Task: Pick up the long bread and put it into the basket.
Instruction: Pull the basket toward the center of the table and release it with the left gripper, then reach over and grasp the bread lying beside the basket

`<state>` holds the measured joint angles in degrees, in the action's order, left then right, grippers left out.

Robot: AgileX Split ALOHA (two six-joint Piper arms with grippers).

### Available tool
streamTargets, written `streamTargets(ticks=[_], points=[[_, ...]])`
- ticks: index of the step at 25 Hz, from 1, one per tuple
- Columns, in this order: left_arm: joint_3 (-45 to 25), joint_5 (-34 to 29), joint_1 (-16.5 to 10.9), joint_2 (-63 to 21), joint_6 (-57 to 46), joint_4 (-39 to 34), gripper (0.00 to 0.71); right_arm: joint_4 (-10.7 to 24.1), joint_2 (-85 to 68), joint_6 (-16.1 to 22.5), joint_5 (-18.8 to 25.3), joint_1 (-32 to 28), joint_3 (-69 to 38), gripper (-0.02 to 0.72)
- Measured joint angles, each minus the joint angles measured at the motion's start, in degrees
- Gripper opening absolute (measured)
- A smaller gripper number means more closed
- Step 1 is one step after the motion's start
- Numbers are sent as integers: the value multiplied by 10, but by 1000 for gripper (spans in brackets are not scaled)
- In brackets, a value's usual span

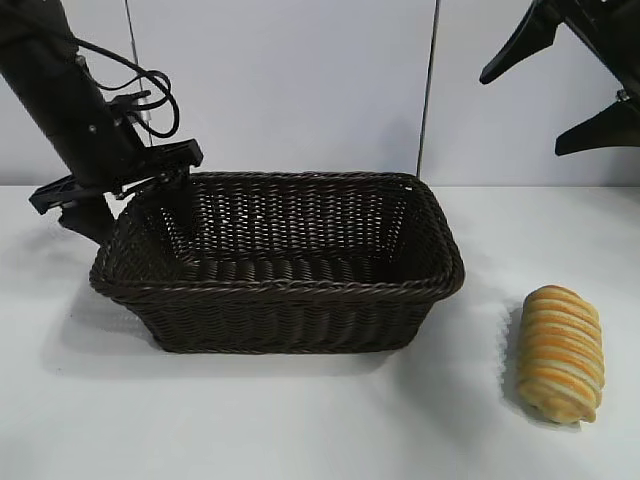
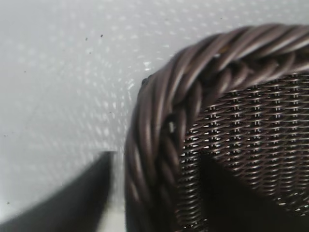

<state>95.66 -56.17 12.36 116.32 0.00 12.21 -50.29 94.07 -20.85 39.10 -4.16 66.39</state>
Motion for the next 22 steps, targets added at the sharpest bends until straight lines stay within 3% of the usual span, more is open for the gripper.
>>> streamTargets(ticks=[5,8,18,22], points=[[80,-65,-22,-8,-37,-122,694,0,0,0,1,0,0,683],[119,-95,-63,-8,-38,-158,694,0,0,0,2,0,0,683],[144,-145,-268,-15,20,-153,694,12,0,0,2,0,0,683],[144,-146,-326,-54,39,-101,694,15,0,0,2,0,0,683]])
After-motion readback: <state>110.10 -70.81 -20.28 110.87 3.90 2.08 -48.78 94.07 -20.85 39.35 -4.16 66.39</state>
